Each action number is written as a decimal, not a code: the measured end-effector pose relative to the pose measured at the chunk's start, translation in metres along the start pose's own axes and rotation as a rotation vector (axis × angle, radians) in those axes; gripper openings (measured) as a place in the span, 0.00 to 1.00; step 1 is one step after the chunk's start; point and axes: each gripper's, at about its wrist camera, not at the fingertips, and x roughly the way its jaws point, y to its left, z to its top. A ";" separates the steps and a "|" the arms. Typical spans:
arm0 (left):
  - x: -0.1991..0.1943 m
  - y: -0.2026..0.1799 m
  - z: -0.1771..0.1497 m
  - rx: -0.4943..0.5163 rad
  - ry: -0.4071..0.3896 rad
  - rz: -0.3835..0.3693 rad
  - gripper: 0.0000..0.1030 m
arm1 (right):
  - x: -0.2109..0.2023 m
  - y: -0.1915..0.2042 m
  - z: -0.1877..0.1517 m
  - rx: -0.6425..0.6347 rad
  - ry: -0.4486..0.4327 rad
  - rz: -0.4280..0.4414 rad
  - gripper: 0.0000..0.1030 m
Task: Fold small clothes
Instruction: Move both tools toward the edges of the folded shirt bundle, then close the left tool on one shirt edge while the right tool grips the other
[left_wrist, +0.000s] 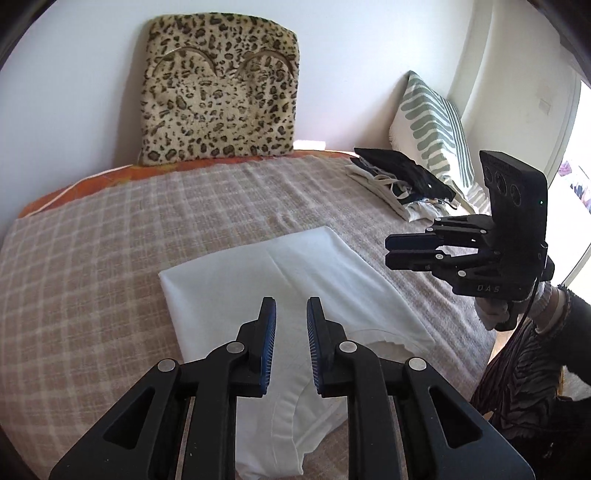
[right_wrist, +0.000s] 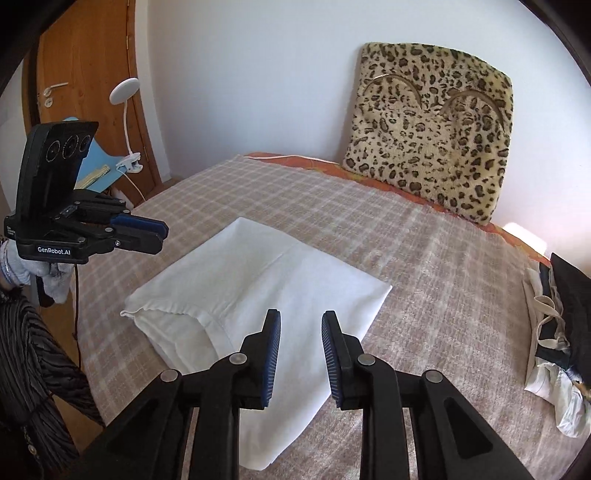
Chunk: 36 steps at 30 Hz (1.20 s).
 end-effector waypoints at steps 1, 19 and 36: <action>0.010 0.006 0.006 -0.024 -0.002 0.017 0.15 | 0.009 -0.003 0.007 0.034 0.006 0.017 0.21; 0.113 0.034 0.018 -0.040 0.125 0.130 0.16 | 0.117 -0.034 0.035 0.098 0.165 0.012 0.18; 0.033 0.076 -0.009 -0.121 0.034 0.198 0.24 | 0.049 -0.026 0.024 0.039 0.077 0.087 0.22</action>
